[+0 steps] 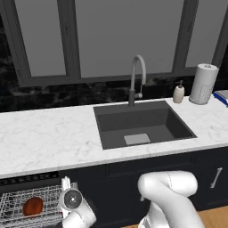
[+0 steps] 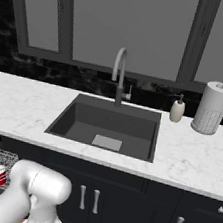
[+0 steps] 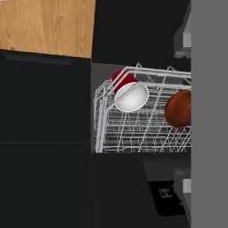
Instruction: Pick up the cup and bowl from the counter, place them in the dishwasher, and close the dishwasher door.
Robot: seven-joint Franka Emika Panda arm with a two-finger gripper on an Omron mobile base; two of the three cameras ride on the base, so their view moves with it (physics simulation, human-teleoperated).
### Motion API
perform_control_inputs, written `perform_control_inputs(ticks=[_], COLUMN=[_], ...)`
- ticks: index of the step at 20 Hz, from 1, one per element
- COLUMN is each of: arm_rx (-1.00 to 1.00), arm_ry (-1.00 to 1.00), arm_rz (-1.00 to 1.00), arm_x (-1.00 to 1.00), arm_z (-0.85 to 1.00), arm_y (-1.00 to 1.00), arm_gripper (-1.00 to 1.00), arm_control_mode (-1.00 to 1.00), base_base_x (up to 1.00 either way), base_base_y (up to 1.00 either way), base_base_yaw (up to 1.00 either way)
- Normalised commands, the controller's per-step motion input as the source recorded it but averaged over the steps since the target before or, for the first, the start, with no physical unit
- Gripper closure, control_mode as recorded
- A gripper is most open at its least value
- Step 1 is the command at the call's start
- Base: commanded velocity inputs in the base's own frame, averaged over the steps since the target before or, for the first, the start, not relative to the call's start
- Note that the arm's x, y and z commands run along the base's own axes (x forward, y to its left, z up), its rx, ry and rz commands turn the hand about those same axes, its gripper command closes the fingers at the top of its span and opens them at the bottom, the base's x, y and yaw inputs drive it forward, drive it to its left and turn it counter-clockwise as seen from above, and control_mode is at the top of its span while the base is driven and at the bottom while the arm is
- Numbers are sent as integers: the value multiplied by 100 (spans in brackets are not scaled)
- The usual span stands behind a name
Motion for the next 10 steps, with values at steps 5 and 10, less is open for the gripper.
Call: perform_control_inputs(ticks=[5, 10], arm_rx=[7, 6], arm_ry=[14, 2], arm_rz=[-1, 0], arm_x=[-21, -77], arm_z=[99, 88], arm_y=[-21, -4], arm_gripper=[-100, -100], arm_control_mode=[-100, -100], base_base_x=[0, 0], base_base_y=[0, 0], base_base_yaw=[0, 0])
